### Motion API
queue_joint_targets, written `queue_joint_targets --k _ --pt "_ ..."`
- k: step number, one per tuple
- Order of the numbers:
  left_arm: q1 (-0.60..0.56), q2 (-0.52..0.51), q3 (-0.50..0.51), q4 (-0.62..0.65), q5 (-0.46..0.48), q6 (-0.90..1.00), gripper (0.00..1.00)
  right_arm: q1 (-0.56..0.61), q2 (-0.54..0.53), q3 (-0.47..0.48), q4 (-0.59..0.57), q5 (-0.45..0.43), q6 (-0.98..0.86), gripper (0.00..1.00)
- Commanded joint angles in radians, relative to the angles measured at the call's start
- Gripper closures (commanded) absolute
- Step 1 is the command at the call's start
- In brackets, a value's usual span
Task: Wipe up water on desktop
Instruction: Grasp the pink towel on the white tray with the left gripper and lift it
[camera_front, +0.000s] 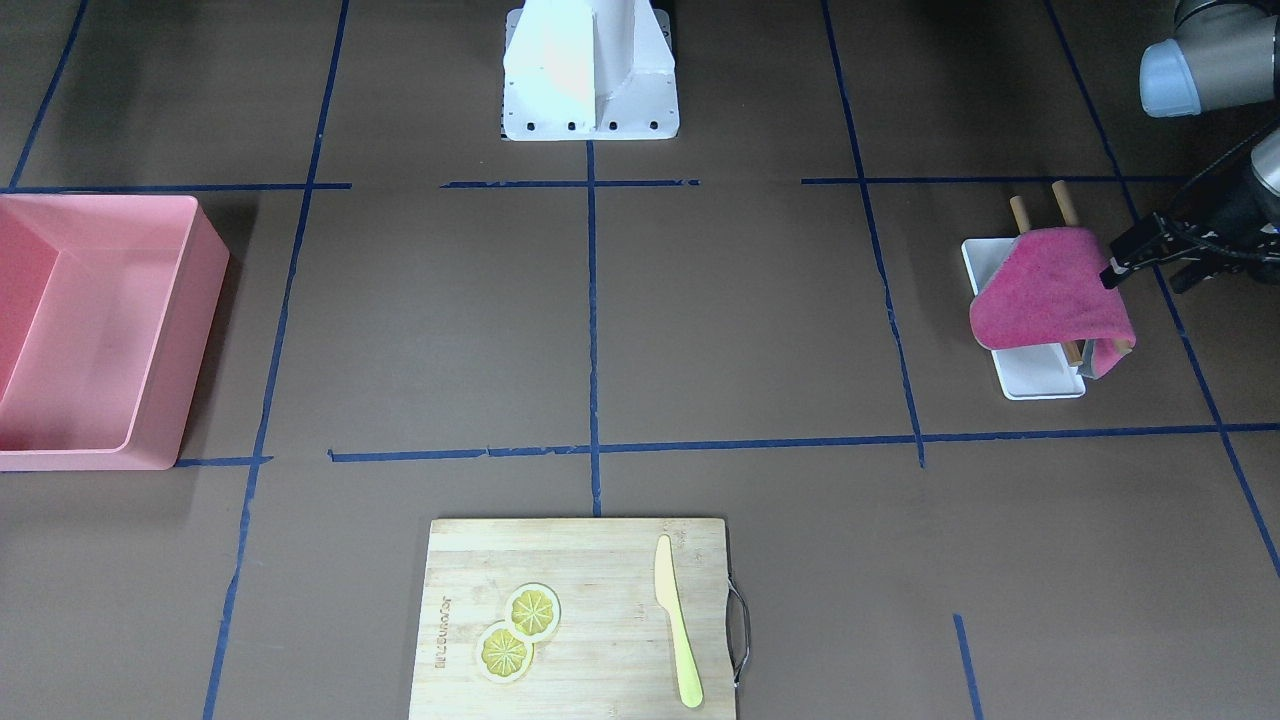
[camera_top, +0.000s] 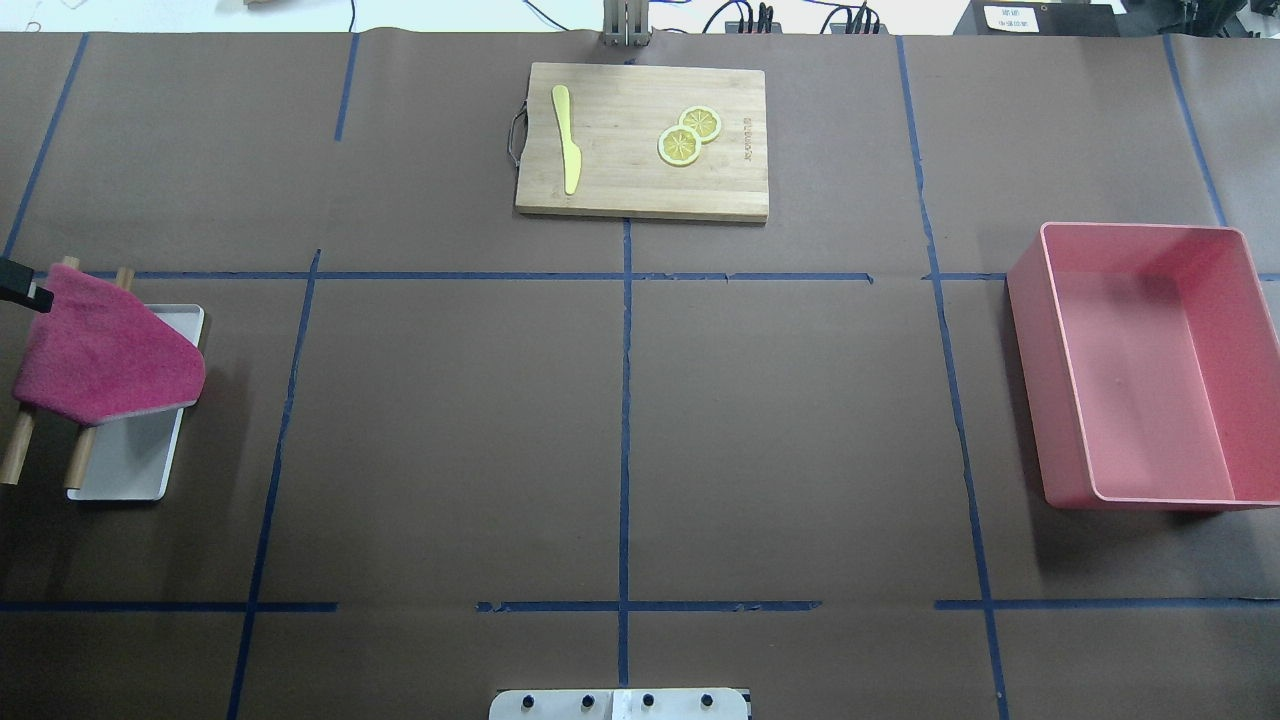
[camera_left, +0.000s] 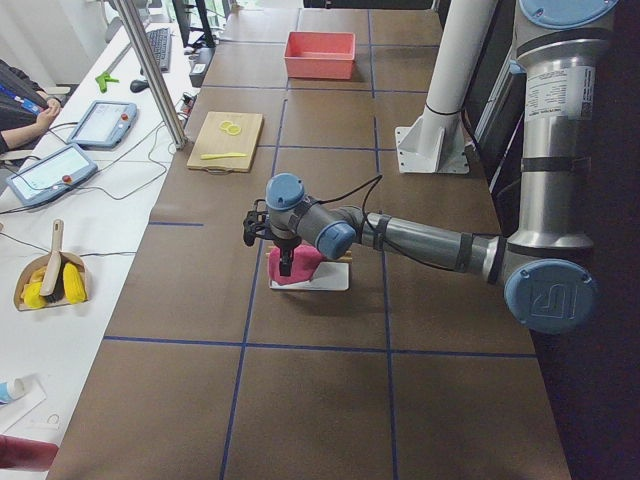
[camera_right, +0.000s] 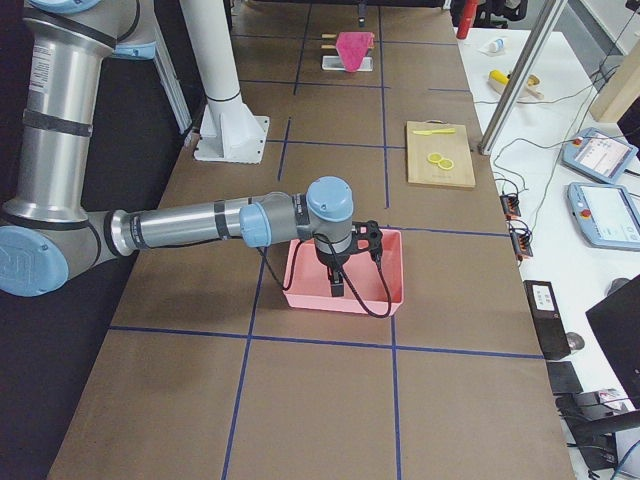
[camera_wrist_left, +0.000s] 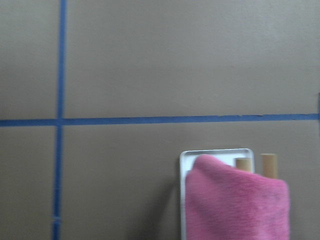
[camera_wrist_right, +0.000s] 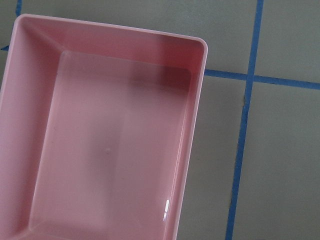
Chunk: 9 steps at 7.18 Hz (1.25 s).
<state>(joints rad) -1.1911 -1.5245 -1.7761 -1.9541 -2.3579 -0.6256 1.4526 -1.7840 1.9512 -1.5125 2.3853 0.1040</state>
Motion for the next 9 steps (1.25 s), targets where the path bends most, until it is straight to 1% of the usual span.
queue_joint_targets --k 1,2,3,4,6,7,9 --pt "0.027 0.001 0.001 -0.002 0.0 -0.003 0.09 0.0 0.0 0.0 0.0 0.0 -0.001 0.0" --pt "0.027 0.003 0.003 0.0 0.0 -0.005 0.49 0.0 0.0 0.0 0.0 0.0 -0.001 0.0" --pt "0.027 0.003 0.0 0.0 0.0 -0.005 0.76 0.0 0.0 0.0 0.0 0.0 -0.001 0.0" --pt "0.027 0.004 0.0 0.0 0.0 -0.005 0.9 0.0 0.0 0.0 0.0 0.0 -0.001 0.0" --pt "0.027 0.004 0.0 0.0 0.0 -0.005 0.98 0.0 0.0 0.0 0.0 0.002 -0.001 0.0" --pt "0.027 0.004 -0.002 0.0 0.0 -0.005 1.0 0.0 0.0 0.0 0.0 0.002 -0.001 0.0" --pt "0.025 0.004 -0.031 0.004 -0.001 -0.005 1.0 0.0 0.0 0.002 0.002 0.002 -0.001 0.0"
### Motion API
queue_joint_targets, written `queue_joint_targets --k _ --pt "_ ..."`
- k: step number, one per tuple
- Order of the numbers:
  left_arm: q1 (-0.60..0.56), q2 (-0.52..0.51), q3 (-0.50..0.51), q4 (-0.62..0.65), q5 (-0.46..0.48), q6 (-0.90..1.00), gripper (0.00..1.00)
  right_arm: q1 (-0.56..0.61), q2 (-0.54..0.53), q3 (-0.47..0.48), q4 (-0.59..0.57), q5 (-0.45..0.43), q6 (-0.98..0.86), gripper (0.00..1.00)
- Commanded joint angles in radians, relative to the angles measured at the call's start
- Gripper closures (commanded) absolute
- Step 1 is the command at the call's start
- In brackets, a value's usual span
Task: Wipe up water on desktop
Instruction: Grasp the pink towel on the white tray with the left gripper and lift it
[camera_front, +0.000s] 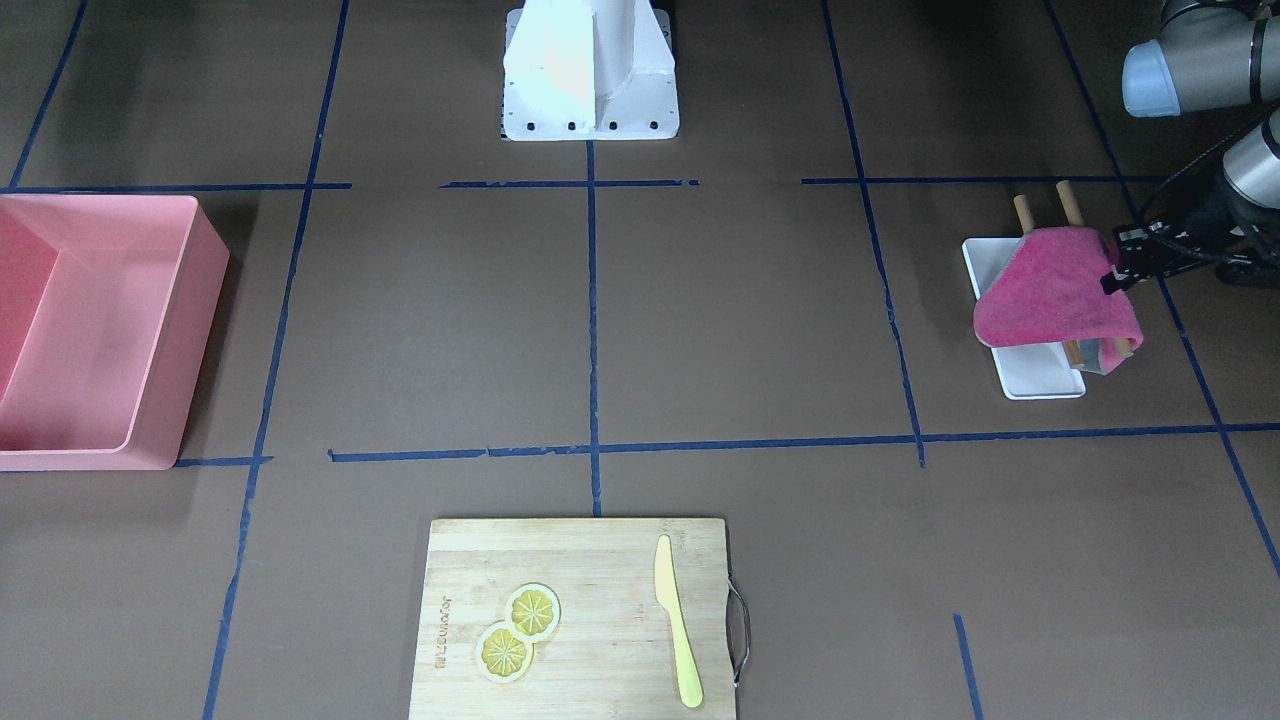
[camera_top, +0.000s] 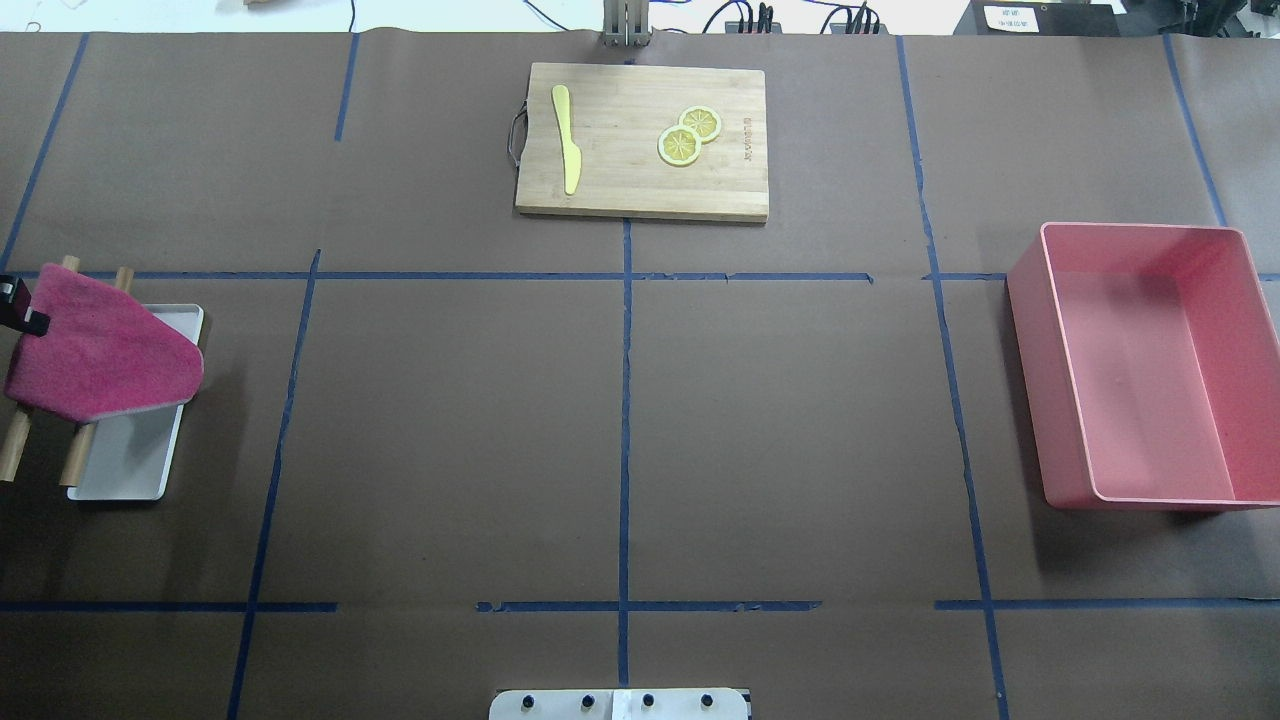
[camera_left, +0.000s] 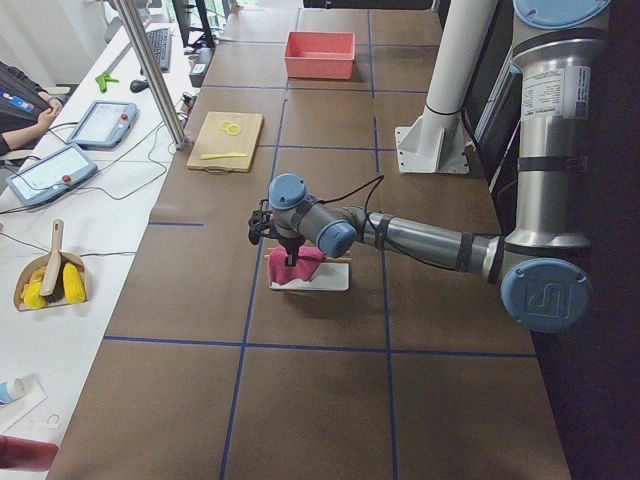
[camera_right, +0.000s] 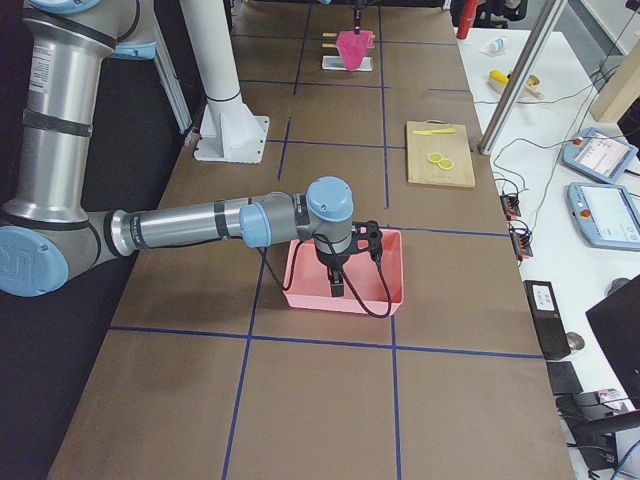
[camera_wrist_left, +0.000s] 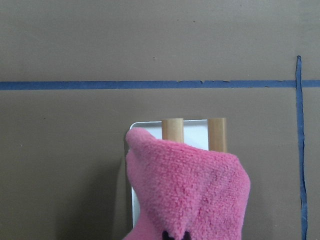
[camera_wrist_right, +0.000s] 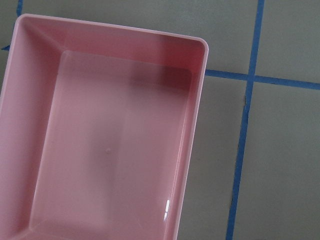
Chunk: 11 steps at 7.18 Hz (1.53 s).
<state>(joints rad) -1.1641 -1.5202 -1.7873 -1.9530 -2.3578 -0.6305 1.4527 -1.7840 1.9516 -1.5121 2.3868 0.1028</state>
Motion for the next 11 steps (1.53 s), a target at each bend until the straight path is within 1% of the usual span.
queue_joint_targets --k 1,2,3,4,5,6,7,8,9,11 --pt "-0.003 0.0 -0.047 0.034 -0.006 -0.003 1.0 0.0 0.0 0.001 0.001 0.0 -0.002 0.0" --pt "-0.002 -0.011 -0.099 0.122 -0.008 -0.038 1.0 0.0 0.0 0.003 0.001 0.0 -0.003 0.0" --pt "-0.002 -0.029 -0.169 0.208 -0.009 -0.111 1.0 0.0 0.0 0.003 0.041 0.003 0.0 0.0" --pt "-0.002 -0.058 -0.211 0.245 -0.011 -0.232 1.0 -0.002 0.0 0.001 0.102 0.005 0.0 0.0" --pt "-0.002 -0.09 -0.224 0.244 -0.017 -0.396 1.0 -0.018 0.0 0.001 0.177 0.005 -0.014 0.0" --pt "-0.002 -0.148 -0.222 0.241 -0.056 -0.608 1.0 -0.084 0.002 -0.002 0.291 0.002 -0.015 0.0" --pt "0.0 -0.226 -0.224 0.241 -0.066 -0.806 0.97 -0.122 0.058 -0.011 0.341 0.009 -0.014 0.0" --pt "0.027 -0.292 -0.222 0.241 -0.064 -0.966 0.97 -0.186 0.122 -0.011 0.364 0.011 -0.023 0.0" --pt "0.076 -0.354 -0.222 0.238 -0.063 -1.117 0.96 -0.252 0.2 -0.01 0.392 0.015 0.0 0.0" --pt "0.188 -0.476 -0.221 0.235 -0.057 -1.373 0.95 -0.308 0.297 0.006 0.469 0.014 0.003 0.0"
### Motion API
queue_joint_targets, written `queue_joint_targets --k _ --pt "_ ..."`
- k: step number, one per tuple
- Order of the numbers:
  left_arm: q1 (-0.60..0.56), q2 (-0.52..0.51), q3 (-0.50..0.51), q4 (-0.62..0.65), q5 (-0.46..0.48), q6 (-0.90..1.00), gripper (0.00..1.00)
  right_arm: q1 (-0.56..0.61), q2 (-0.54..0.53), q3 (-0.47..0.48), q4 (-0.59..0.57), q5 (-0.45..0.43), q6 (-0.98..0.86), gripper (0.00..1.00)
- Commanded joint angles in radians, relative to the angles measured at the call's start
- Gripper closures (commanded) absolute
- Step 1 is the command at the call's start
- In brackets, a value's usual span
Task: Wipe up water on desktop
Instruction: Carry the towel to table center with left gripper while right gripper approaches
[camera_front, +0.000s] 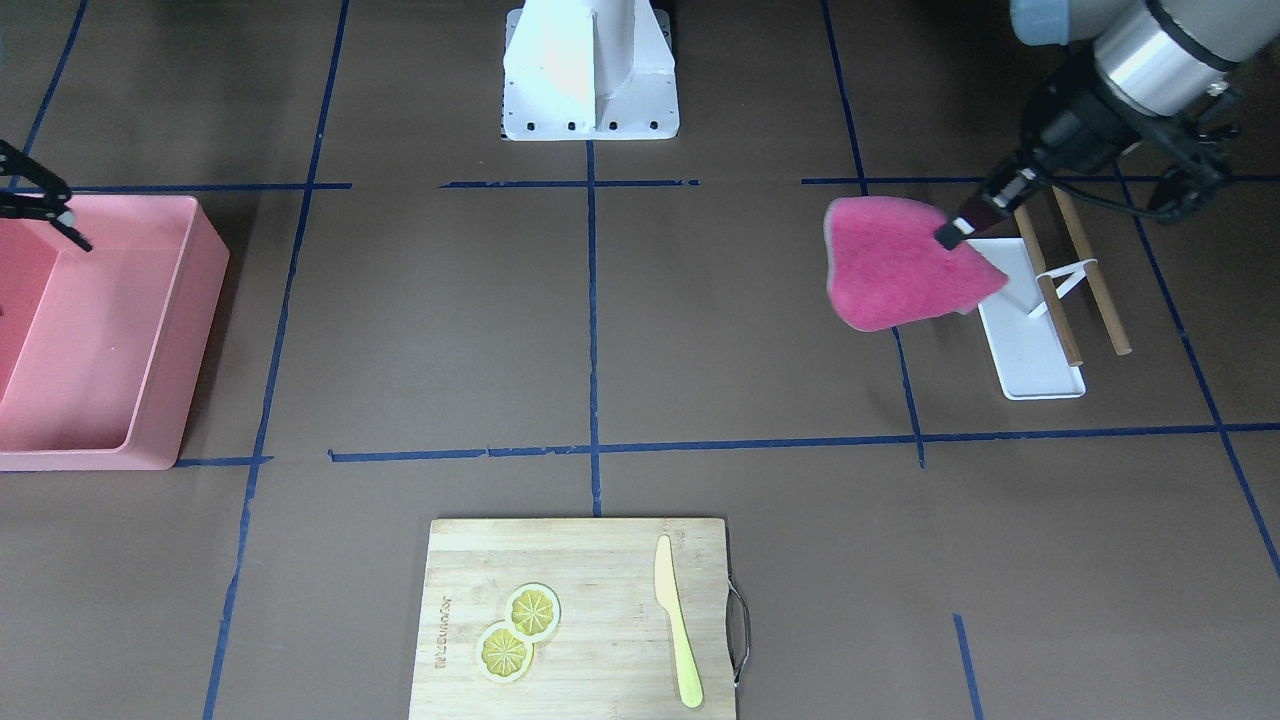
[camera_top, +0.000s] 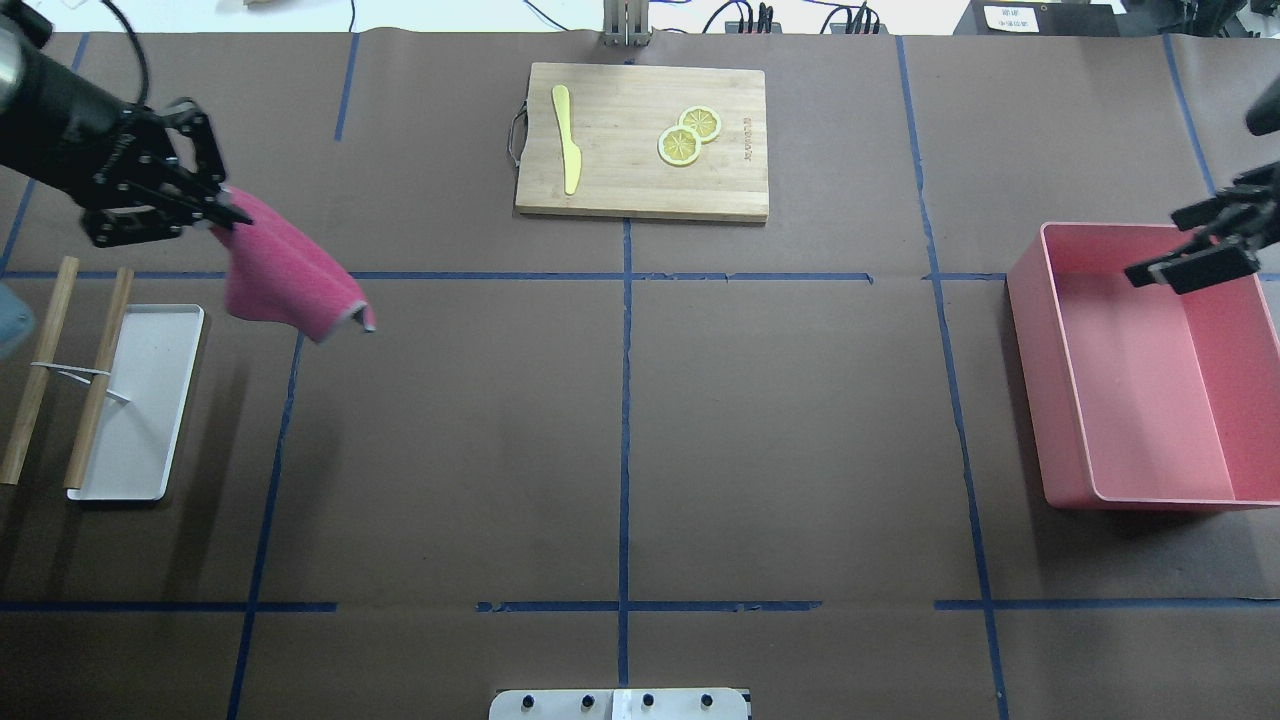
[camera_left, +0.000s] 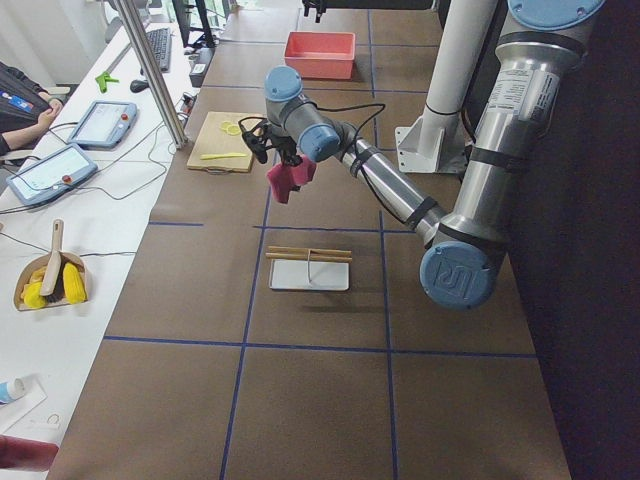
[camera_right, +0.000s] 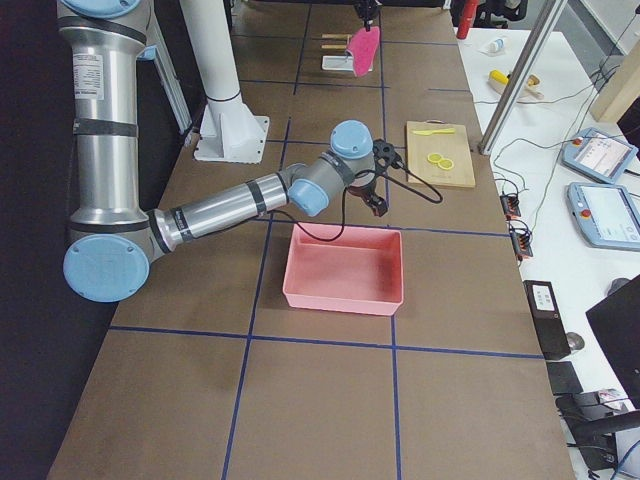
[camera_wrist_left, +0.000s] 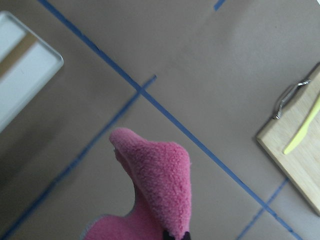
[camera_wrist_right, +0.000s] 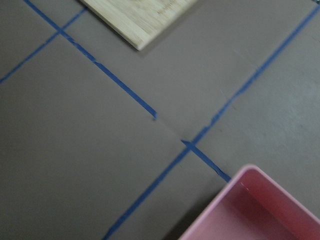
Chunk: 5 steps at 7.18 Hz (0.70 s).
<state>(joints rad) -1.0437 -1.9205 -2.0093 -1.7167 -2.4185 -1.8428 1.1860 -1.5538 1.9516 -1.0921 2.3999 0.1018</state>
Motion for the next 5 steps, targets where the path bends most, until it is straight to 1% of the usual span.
queue_joint_targets --k 1,2,3,4,5 --pt "0.092 -0.11 0.001 -0.003 0.004 -0.243 0.95 -0.078 0.125 0.016 0.055 -0.001 0.002 0.0" --pt "0.103 -0.138 0.003 -0.004 0.006 -0.295 0.95 -0.109 0.203 0.032 0.055 -0.004 0.002 0.0" --pt "0.106 -0.155 0.004 -0.006 0.006 -0.329 0.95 -0.177 0.271 0.065 0.055 -0.008 0.002 0.0" --pt "0.111 -0.167 0.004 -0.006 0.006 -0.349 0.94 -0.24 0.341 0.07 0.054 -0.014 0.012 0.0" --pt "0.119 -0.185 0.006 -0.02 0.007 -0.392 0.94 -0.296 0.378 0.07 0.054 -0.042 0.016 0.0"
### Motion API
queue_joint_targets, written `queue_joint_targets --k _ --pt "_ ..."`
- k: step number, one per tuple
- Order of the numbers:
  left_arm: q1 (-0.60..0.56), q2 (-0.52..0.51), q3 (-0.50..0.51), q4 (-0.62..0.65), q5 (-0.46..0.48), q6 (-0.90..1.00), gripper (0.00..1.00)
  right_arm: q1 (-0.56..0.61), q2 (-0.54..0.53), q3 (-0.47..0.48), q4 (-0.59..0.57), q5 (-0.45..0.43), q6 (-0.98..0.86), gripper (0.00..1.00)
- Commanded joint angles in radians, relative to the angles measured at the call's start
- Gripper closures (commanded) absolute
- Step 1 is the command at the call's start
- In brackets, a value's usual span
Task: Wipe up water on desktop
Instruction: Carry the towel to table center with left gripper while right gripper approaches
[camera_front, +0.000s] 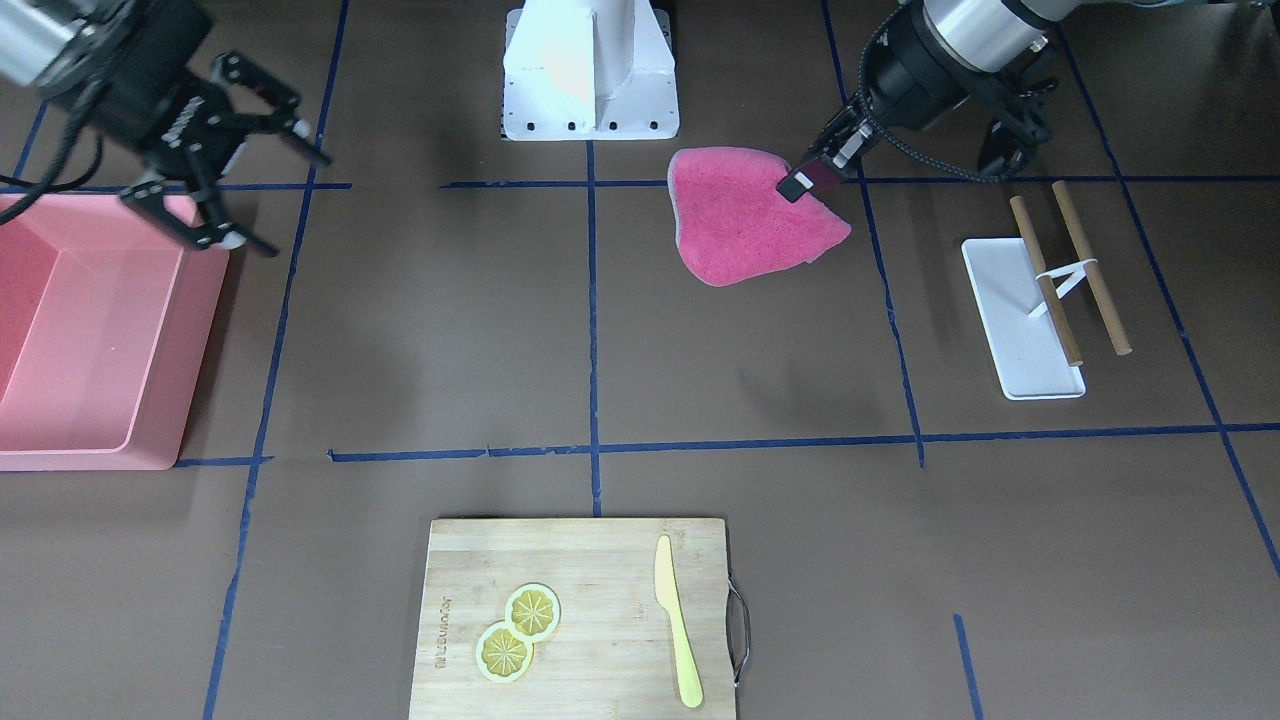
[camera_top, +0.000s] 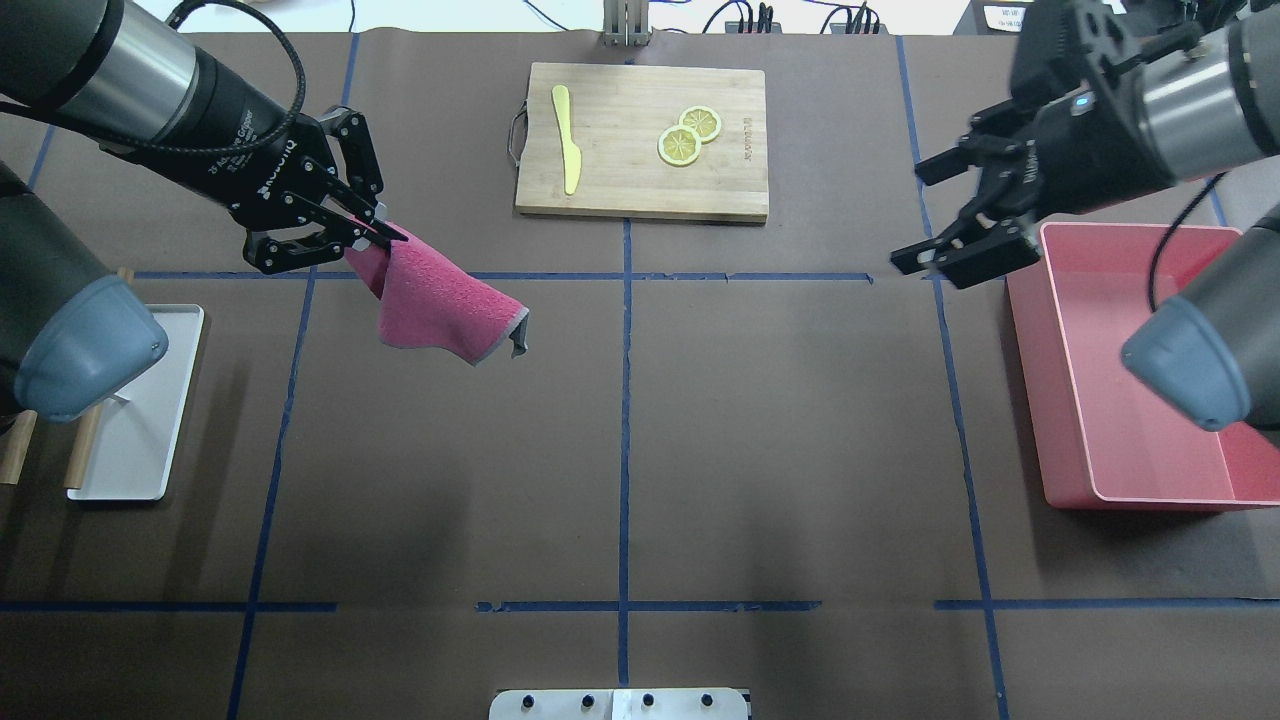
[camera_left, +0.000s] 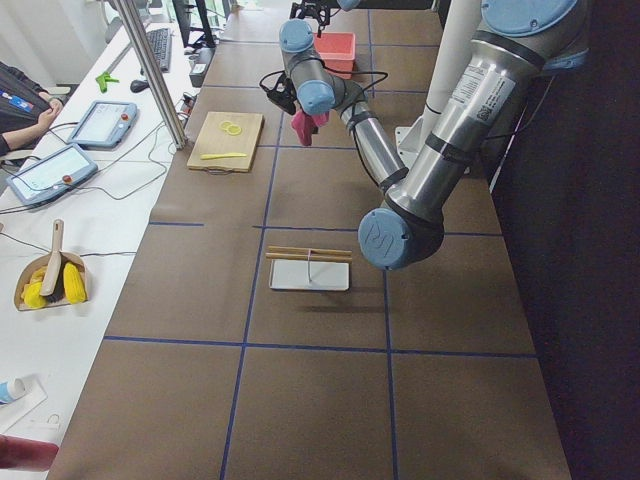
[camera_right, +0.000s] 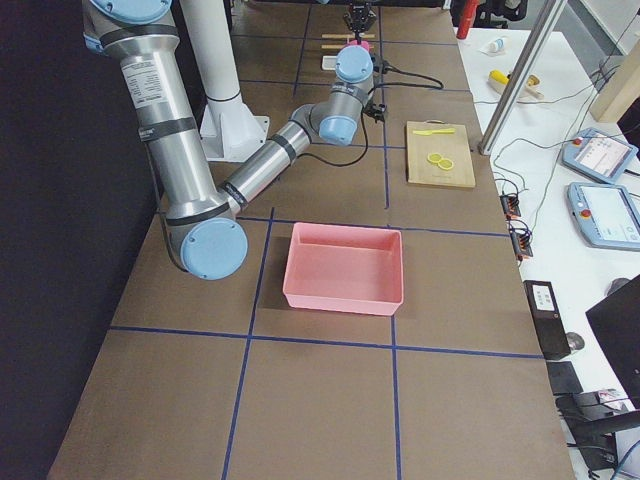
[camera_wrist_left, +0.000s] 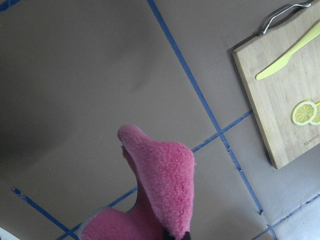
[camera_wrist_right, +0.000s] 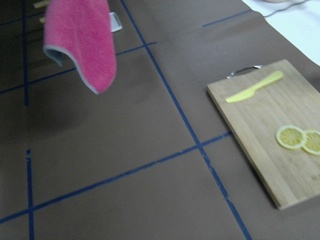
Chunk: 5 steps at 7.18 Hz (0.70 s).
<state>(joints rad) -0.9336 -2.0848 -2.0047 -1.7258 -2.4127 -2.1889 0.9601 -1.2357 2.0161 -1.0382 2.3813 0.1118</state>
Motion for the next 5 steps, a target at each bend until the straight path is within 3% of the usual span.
queue_joint_targets --k 1,5 --pt "0.024 -0.023 0.004 -0.04 0.001 -0.098 0.94 -0.128 0.088 0.009 0.0 -0.096 0.011 0.0" --pt "0.036 -0.052 0.015 -0.061 0.013 -0.216 0.94 -0.4 0.13 0.053 0.0 -0.521 0.052 0.0"
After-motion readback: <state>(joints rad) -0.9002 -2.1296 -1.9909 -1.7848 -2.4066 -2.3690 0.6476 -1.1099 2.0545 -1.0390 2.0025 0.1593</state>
